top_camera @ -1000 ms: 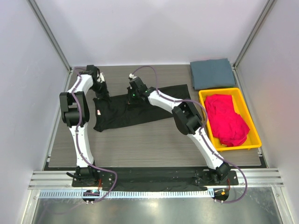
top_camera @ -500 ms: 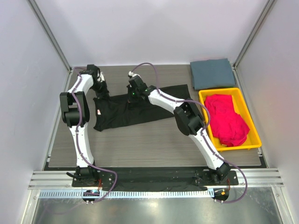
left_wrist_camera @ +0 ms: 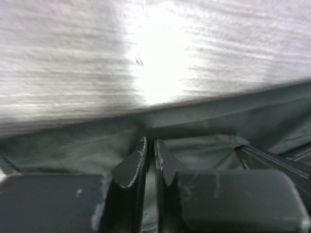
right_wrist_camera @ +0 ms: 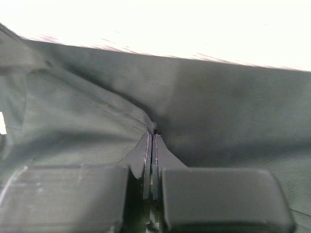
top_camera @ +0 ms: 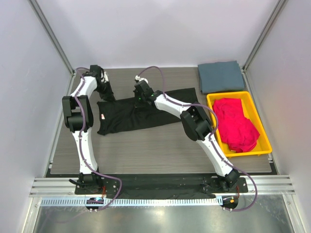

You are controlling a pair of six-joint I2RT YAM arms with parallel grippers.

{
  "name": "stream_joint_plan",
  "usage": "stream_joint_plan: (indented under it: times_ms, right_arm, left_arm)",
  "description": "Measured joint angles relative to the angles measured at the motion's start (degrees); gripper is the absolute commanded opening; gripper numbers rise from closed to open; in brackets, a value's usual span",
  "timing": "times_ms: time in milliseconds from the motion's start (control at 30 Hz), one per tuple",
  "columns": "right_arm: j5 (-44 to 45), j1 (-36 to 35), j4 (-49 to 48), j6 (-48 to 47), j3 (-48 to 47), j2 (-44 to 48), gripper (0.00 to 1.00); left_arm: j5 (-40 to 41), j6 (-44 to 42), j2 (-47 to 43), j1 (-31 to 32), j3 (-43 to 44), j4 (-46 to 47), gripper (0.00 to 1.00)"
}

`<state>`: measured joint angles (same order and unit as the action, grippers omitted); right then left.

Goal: Fold and stack the t-shirts
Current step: Fold the tshirt

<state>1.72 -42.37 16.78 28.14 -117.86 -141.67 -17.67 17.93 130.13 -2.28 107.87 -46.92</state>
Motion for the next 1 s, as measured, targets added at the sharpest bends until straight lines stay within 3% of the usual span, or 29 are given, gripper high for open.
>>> stream_joint_plan:
  times_ms: [133, 267, 433, 600, 800, 1000]
  right_arm:
    - [1.66, 0.11, -0.42, 0.04, 1.95, 0.46, 0.01]
    - [2.67, 0.11, -1.95, 0.33, 3.89, 1.55, 0.18]
    - [3.28, 0.11, -2.67, 0.5, 4.83, 2.01, 0.23]
    - [4.81, 0.24, -1.31, 0.74, 6.71, 4.83, 0.23]
    - [7.1, 0.94, 0.0, 2.03, 13.42, 14.56, 0.23]
    - [7.67, 2.6, -0.28, 2.51, 20.39, 23.15, 0.23]
  left_arm:
    - [1.36, -0.22, 0.0, -0.11, 1.77, 0.17, 0.23]
    - [4.33, -0.15, 0.0, -0.09, 2.91, -0.15, 0.23]
    - [8.96, 0.22, -0.9, -0.11, 2.71, -1.97, 0.23]
    - [9.57, 1.9, -10.38, 0.17, -6.8, -2.71, 0.23]
    - [5.46, 3.89, -25.44, 0.68, -19.82, -3.06, 0.23]
    - [2.73, 5.95, -29.18, 0.85, -31.17, -1.36, 0.22]
